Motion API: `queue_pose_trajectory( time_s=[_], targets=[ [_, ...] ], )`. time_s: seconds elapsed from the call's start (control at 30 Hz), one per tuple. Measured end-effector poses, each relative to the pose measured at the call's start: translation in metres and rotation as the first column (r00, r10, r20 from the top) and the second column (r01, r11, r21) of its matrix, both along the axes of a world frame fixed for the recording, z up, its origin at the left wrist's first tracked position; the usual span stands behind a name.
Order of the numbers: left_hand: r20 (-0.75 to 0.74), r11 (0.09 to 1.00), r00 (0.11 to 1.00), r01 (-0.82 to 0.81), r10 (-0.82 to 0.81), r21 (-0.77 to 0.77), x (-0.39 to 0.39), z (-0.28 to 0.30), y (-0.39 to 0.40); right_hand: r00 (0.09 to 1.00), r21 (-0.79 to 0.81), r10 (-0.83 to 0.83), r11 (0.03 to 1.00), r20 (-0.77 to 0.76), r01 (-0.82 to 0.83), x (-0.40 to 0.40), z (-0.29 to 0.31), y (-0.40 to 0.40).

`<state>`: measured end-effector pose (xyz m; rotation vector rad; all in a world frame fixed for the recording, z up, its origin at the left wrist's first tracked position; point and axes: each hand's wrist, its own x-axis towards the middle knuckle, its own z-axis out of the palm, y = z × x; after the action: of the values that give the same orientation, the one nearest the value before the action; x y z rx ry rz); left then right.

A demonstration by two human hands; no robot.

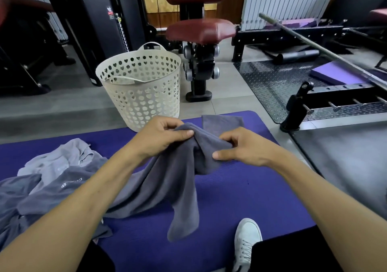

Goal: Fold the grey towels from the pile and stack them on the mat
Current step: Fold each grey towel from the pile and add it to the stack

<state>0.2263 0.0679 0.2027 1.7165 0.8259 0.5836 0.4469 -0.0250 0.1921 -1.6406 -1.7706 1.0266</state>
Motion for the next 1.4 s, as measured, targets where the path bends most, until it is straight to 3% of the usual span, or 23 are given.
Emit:
queue_pose_trajectory(
  time_s=[0.07, 0.17, 0.27, 0.37, 0.43, 0.53, 0.6, 0.67, 0.73, 0.9, 1.0, 1.07, 1.13, 1.2, 1.27, 1.33, 1.4],
  targets=[
    [-0.082, 0.999, 0.996, 0.026, -0.028, -0.027, -0.004, -0.002, 0.007, 0.995, 0.045, -0.088, 0.995, -0.036, 0.09, 0.008, 0.0, 0.001],
    [-0.26, 0.997, 0.962, 0.067, -0.077, -0.046, -0.005, -0.008, 0.012, 0.949, 0.11, -0.194, 0.968, -0.25, 0.227, 0.011, 0.001, 0.003],
    [-0.118, 0.986, 0.984, 0.122, -0.135, -0.11, 0.005, -0.007, 0.002, 0.951, 0.166, -0.157, 0.964, -0.265, 0.205, 0.005, 0.003, 0.003],
    [-0.069, 0.988, 0.985, 0.158, -0.157, 0.003, 0.02, -0.001, -0.012, 0.951, 0.211, -0.096, 0.964, -0.295, 0.163, -0.006, 0.011, 0.004],
    [-0.067, 0.987, 0.994, 0.098, -0.09, 0.128, 0.029, 0.001, -0.018, 0.932, 0.223, -0.104, 0.956, -0.346, 0.19, -0.007, 0.014, 0.005],
    [0.016, 0.985, 1.0, -0.016, 0.013, 0.169, 0.033, 0.002, -0.02, 0.884, 0.163, -0.153, 0.955, -0.442, 0.247, -0.002, 0.011, 0.005],
    [0.077, 0.984, 0.992, -0.106, 0.096, 0.141, 0.031, 0.004, -0.019, 0.906, 0.07, -0.163, 0.976, -0.39, 0.206, 0.006, 0.002, 0.004],
    [0.143, 0.981, 0.975, -0.18, 0.168, 0.07, 0.028, 0.007, -0.017, 0.983, -0.026, -0.077, 0.997, -0.166, 0.074, 0.014, -0.01, 0.001],
    [0.191, 0.976, 0.959, -0.216, 0.211, 0.003, 0.025, 0.009, -0.015, 0.999, -0.113, 0.041, 0.993, -0.019, -0.043, 0.011, -0.022, 0.0],
    [0.139, 0.971, 0.963, -0.237, 0.233, 0.019, 0.017, 0.005, -0.011, 0.999, -0.087, -0.047, 0.995, 0.026, 0.049, -0.002, -0.028, 0.008],
    [0.011, 0.925, 0.943, -0.329, 0.333, 0.188, 0.008, -0.002, -0.001, 0.992, -0.133, -0.066, 0.988, 0.109, 0.081, -0.003, -0.021, 0.012],
    [-0.146, 0.863, 0.909, -0.304, 0.389, 0.404, 0.0, -0.008, 0.007, 0.993, -0.177, -0.047, 0.982, 0.108, 0.066, -0.002, -0.014, 0.012],
    [-0.276, 0.851, 0.869, -0.255, 0.409, 0.459, -0.006, -0.014, 0.011, 0.996, -0.166, -0.077, 0.982, 0.047, 0.084, -0.002, -0.007, 0.012],
    [-0.347, 0.863, 0.843, -0.236, 0.411, 0.447, -0.007, -0.02, 0.013, 0.986, -0.109, -0.154, 0.983, -0.066, 0.146, -0.003, -0.001, 0.012],
    [-0.291, 0.868, 0.879, -0.227, 0.377, 0.441, -0.001, -0.021, 0.009, 0.961, -0.048, -0.199, 0.98, -0.192, 0.194, -0.005, 0.004, 0.011],
    [-0.177, 0.914, 0.954, -0.164, 0.242, 0.37, 0.008, -0.012, -0.004, 0.944, -0.005, -0.19, 0.981, -0.27, 0.196, -0.006, 0.007, 0.008],
    [-0.172, 0.942, 0.984, 0.006, 0.055, 0.336, 0.015, -0.004, -0.02, 0.946, 0.026, -0.153, 0.986, -0.285, 0.167, -0.005, 0.007, 0.004]
  ],
)
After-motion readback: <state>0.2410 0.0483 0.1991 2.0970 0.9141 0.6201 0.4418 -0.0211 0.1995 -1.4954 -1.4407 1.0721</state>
